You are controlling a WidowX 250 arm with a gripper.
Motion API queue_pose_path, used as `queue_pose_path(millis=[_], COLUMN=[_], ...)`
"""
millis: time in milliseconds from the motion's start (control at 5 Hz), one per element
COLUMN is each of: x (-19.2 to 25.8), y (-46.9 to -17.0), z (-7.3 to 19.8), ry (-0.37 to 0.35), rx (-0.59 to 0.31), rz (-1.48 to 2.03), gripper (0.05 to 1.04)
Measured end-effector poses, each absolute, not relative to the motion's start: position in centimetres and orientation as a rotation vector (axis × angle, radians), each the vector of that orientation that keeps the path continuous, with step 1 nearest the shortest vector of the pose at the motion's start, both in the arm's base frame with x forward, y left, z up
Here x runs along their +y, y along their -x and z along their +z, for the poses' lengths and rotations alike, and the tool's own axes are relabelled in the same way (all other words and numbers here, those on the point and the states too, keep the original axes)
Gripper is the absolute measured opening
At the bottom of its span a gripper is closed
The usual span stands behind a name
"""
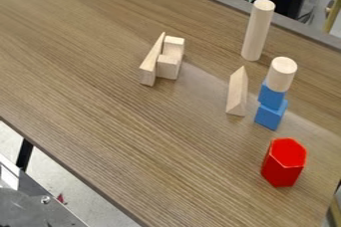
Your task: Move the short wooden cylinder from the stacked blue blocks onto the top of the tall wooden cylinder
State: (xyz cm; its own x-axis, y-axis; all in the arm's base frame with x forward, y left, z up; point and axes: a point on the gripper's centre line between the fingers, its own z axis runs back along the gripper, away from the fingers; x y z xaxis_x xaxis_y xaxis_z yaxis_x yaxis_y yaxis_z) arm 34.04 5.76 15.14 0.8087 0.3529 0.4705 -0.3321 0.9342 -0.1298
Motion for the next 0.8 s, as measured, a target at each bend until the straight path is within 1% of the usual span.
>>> queue_pose_path(millis=[200, 400, 600, 800], x=[5.7, 5.0, 4.0, 2.9], y=[-33.9, -34.2, -34.2, -34.4], z=[14.1, 14.3, 14.7, 15.9], ry=[0.043, 0.061, 0.097, 0.121], rx=[-0.479, -0.501, -0.484, -0.467], rz=[0.364, 0.294, 0.216, 0.132], gripper=[0.999, 0.999, 0.999, 0.999])
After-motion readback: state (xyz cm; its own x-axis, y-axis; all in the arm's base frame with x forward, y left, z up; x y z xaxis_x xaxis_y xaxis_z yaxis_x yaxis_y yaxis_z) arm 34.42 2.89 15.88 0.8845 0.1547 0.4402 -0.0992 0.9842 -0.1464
